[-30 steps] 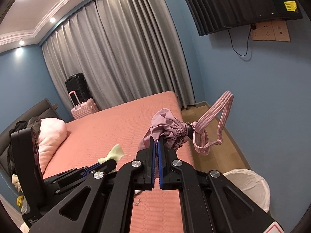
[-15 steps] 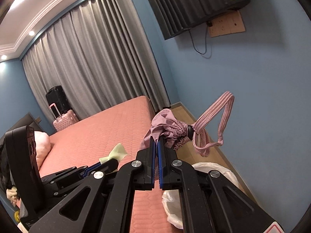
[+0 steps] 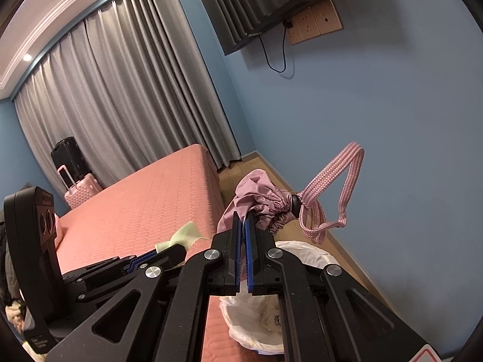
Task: Collect trash
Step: 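Carry the cloth and pouch over the wastebasket and open both tools, then move both tools back to the remaining items on the bed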
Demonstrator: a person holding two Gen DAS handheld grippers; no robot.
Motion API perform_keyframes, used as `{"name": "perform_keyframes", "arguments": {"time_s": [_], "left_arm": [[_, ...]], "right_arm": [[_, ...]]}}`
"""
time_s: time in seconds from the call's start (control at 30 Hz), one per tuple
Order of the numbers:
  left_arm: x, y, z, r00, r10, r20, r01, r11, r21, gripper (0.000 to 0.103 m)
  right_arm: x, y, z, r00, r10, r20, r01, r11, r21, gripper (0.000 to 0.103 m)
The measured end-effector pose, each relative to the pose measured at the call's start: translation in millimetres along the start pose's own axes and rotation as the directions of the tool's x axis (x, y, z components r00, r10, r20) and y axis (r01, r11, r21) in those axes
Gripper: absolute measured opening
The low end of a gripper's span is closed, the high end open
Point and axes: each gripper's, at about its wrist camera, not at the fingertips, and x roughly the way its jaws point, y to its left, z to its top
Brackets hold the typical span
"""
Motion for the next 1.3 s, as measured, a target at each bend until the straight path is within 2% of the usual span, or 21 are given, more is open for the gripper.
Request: {"name": "perform_keyframes", "arguments": {"time_s": [0.03,0.1,0.17,0.23,0.3,0.5,0.6,0.67,1.07,1.3], "left_arm": [[1,1,0,1.000,0.003,-0.003,-0.003,1.000,-0.003,0.015],[2,1,-1,1.000,0.013,0.000,-0.013,1.000,-0.002,0.039],[0,2,-2,0.999,0.033,0.023,-0.033,0.999,0.003,0.053],[1,1,-2,0.999,0.036,0.030,-0.037,0.999,0.013,0.054],[4,2,-1,0.998,0.050,0.024,-0.050,0.999,0.016,0.055],[2,12,-4,0.994,0.105,0.028,-0.105,0.994,-0.012,0.059],[2,16,-5,0.991,0.132,0.026,-0.131,0.991,-0.020,0.059],[0,18,-6,0.989,0.144,0.029,-0.144,0.989,-0.019,0.059],[-10,32,-13,0.979,0.202,0.042,-0.200,0.979,-0.034,0.063],[-19,53,-22,0.971,0.237,0.030,-0.234,0.969,-0.079,0.063]], "right_arm": [[1,1,0,1.000,-0.003,-0.002,0.003,1.000,-0.002,0.003],[4,1,-1,1.000,-0.009,-0.006,0.009,1.000,-0.006,0.003],[7,4,-1,1.000,-0.020,-0.007,0.020,1.000,-0.013,0.003],[11,5,-3,0.999,-0.031,-0.010,0.031,0.999,-0.017,0.003],[15,4,-5,0.999,-0.034,-0.017,0.034,0.999,-0.007,0.008],[25,6,-10,0.999,-0.035,-0.038,0.035,0.999,-0.001,0.010],[27,8,-12,0.999,-0.034,-0.036,0.034,0.999,-0.002,0.018],[27,10,-14,0.999,-0.032,-0.036,0.031,0.999,-0.003,0.019],[34,25,-25,0.998,-0.007,-0.059,0.005,0.999,-0.041,0.020],[42,47,-39,0.995,0.023,-0.094,-0.030,0.996,-0.079,0.021]]}}
